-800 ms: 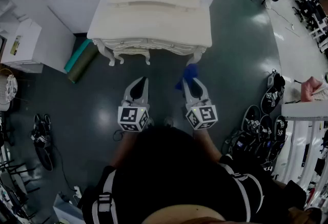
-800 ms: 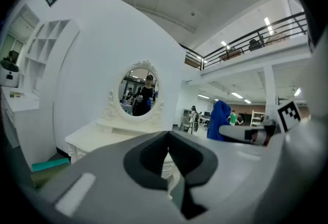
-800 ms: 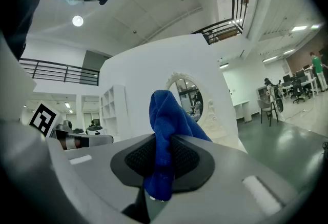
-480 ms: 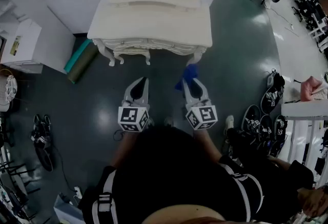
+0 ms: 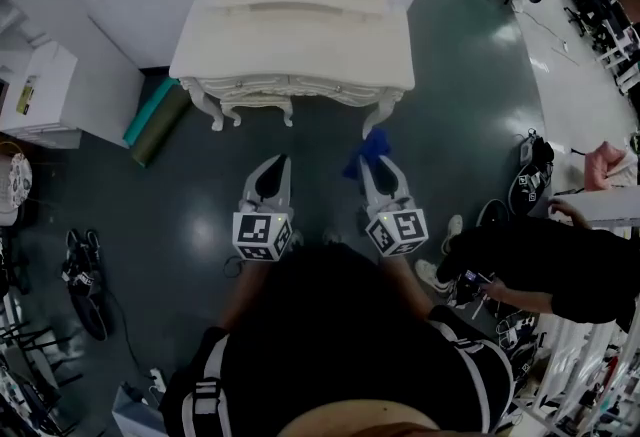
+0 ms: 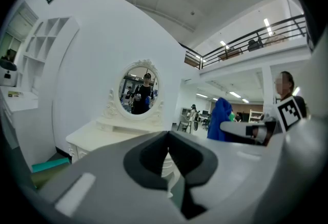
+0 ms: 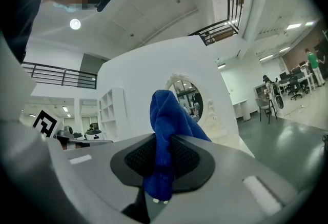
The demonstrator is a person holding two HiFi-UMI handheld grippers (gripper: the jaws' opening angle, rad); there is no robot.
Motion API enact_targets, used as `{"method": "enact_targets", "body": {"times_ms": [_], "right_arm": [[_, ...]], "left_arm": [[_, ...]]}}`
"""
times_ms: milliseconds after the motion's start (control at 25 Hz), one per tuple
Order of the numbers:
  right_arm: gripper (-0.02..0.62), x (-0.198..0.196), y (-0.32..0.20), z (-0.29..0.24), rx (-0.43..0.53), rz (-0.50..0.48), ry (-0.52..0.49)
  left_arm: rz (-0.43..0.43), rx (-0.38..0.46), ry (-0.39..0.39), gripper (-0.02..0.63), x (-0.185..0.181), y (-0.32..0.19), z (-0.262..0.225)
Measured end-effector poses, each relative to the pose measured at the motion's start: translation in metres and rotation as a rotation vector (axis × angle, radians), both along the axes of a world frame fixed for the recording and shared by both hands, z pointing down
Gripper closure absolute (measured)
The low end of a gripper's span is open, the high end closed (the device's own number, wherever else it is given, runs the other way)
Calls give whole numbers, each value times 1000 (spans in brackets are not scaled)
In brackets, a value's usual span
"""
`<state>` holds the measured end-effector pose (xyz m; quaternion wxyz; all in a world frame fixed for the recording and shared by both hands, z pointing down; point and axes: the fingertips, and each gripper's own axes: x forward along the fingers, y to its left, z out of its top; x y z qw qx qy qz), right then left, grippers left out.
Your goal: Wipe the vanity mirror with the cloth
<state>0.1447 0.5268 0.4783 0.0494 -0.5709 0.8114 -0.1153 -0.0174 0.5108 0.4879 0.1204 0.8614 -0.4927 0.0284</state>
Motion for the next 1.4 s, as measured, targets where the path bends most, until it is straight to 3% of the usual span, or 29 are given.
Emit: {"method": "enact_targets", "body": {"times_ms": [560,840,1400], "right_arm": [[526,-20,-23,18,-10,24,21],[526,-10,-88,16,18,4,33],[526,46,-234,3,45,-69,36]], "left_arm": [[46,-8,10,600,-13,-28,14],[33,2,-1,600,1,-90,13],[-46,18,-6,600,55,-219,-4]]}}
